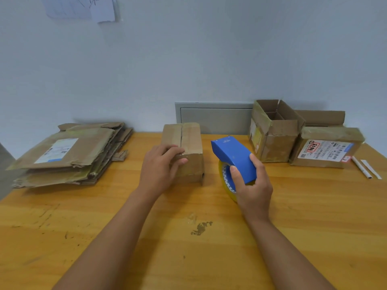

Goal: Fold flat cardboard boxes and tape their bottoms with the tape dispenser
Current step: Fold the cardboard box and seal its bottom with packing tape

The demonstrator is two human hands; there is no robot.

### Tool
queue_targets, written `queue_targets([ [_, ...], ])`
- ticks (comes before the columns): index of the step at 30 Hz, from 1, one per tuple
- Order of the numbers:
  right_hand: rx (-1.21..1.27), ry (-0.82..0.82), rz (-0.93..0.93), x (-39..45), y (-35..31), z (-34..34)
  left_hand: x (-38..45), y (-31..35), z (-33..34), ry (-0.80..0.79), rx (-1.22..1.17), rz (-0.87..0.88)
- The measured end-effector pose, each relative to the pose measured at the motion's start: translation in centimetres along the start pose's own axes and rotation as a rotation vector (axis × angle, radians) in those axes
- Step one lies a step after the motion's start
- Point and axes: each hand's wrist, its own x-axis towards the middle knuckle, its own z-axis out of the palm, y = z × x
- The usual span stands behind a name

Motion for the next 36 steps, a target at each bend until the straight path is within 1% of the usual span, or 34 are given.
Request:
queue_targets([
  [5,0.002,-0.003,0.002,0.0,0.1,0.0,0.0,-0.3,-0.2,-0.056,-0.007,-0.015],
  [9,0.016,-0.003,0.004,0.0,0.2,0.0,-0.1,-0.1,0.2,0.027,0.082,0.024],
  [13,0.015,0.0,0.005,0.1,0.3,0.1,0.0,1.2,1.0,0.116,0.131,-0.078],
  [15,0.016,0.004,0.004,0.1,0.4,0.1,0.2,1.3,1.1,0.103,0.097,-0.081],
  [18,0.022,0.004,-0.001,0.1,0.4,0.1,0.2,0.7,0.6,0.1,-0.018,-0.057],
  [20,0.02,-0.002,0.0,0.2,0.3,0.2,0.3,0.3,0.2,0.081,-0.041,-0.042],
  [23,0.016,-0.008,-0.002,0.1,0.3,0.1,0.6,-0.1,-0.1,-0.036,-0.06,-0.047],
  [25,0.015,-0.012,-0.003,0.1,0.4,0.0,0.5,-0.4,-0.1,-0.071,-0.055,-0.038],
  [30,0.017,-0.01,-0.002,0.0,0.3,0.0,0.1,0.9,0.7,0.03,0.037,-0.078],
  [33,0.023,-0.005,0.0,0.0,0.3,-0.1,0.1,1.8,1.5,0.064,0.075,-0.146],
  [36,0.019,0.0,0.003,0.0,0.3,0.0,-0.3,1.4,1.8,0.077,0.075,-0.145],
])
